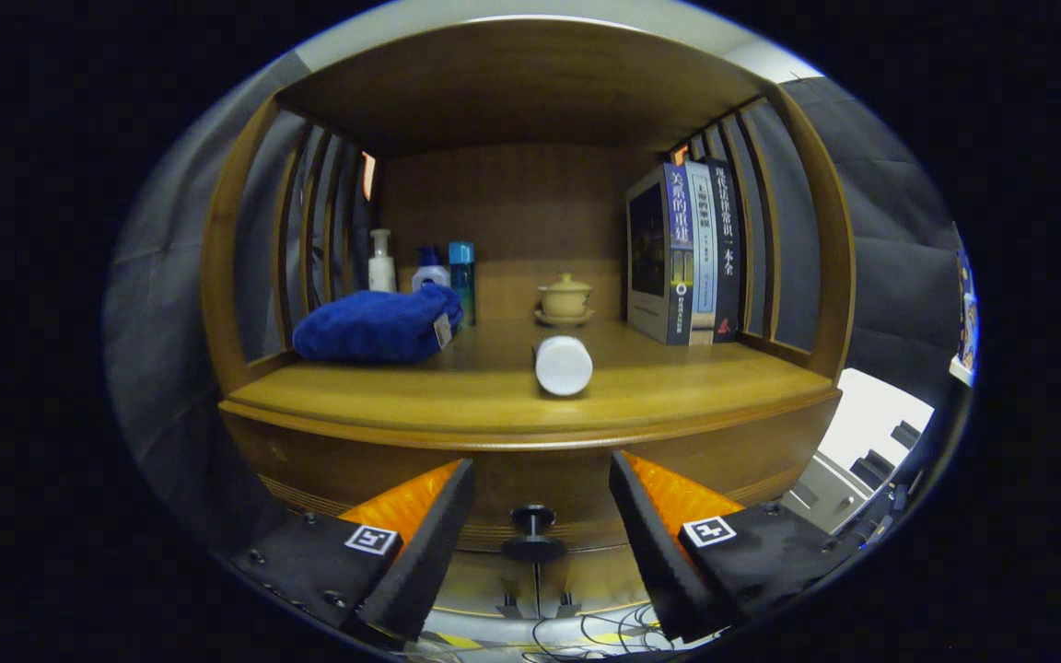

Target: Pull open the drawer, take out the items inside it, and place them on the countertop above the cabinet.

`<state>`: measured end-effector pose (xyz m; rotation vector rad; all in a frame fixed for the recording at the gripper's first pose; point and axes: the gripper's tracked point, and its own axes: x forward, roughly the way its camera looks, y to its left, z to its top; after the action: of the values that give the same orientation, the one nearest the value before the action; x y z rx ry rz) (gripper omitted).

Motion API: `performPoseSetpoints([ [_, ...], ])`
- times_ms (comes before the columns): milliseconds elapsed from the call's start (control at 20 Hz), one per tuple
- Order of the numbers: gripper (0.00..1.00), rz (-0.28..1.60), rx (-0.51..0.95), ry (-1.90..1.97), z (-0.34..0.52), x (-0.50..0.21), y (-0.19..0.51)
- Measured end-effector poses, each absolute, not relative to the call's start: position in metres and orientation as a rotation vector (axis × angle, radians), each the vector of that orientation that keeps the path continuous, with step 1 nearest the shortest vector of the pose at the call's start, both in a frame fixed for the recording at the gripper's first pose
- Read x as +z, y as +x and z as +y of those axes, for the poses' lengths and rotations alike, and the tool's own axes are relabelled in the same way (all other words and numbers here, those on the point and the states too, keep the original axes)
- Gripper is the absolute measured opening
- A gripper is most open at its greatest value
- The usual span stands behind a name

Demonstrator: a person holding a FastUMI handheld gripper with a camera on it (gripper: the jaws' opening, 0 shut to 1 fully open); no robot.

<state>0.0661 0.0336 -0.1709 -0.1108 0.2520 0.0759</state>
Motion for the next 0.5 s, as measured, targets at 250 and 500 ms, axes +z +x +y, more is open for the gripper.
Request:
performPoseSetpoints([
  [250,0.97,0.196,0.092,-0.068,0.030,-0.093,0.052],
  [500,0.96,0.150,0.019,-0.166,-0.006,-0.009,0.047],
])
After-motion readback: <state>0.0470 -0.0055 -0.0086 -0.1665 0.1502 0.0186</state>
